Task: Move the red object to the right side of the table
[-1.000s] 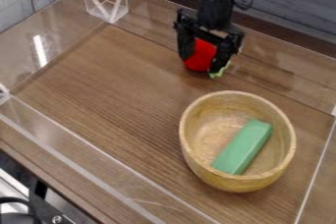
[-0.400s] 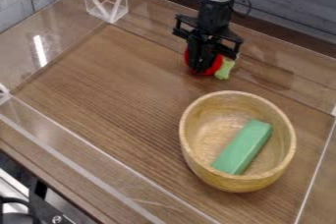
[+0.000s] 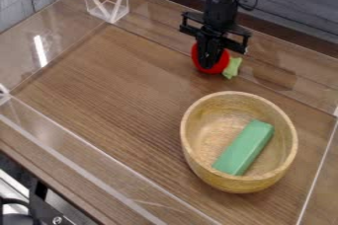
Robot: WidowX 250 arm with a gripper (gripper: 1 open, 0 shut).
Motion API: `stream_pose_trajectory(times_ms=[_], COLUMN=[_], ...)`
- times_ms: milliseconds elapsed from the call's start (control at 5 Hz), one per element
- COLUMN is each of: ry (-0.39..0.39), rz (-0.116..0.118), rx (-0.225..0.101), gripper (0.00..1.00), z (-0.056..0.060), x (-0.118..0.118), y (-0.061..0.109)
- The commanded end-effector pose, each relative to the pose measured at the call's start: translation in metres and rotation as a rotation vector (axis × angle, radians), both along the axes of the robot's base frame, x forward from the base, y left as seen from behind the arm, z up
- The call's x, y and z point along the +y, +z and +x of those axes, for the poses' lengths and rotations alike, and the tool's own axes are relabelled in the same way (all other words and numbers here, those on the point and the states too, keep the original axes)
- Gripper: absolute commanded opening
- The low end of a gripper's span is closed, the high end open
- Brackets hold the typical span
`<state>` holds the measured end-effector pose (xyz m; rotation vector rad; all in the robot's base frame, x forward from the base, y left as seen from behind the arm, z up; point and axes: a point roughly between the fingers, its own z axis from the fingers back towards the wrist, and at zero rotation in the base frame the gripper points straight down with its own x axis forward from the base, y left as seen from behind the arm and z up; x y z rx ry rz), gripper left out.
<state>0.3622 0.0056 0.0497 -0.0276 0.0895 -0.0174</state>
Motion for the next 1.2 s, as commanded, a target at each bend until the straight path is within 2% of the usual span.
stream_pose_trajectory(times_ms=[0,400,1000], ry=[-0.042,-0.088,-0.139], rz=[-0.024,-0.053,-0.077], rx=[-0.076,-0.098,-0.101], gripper=[0.0,0.0,0.0], z=[0.014,0.014,0.01], x=[-0.014,-0.038,-0.062], y=[0.024,0.026,0.016])
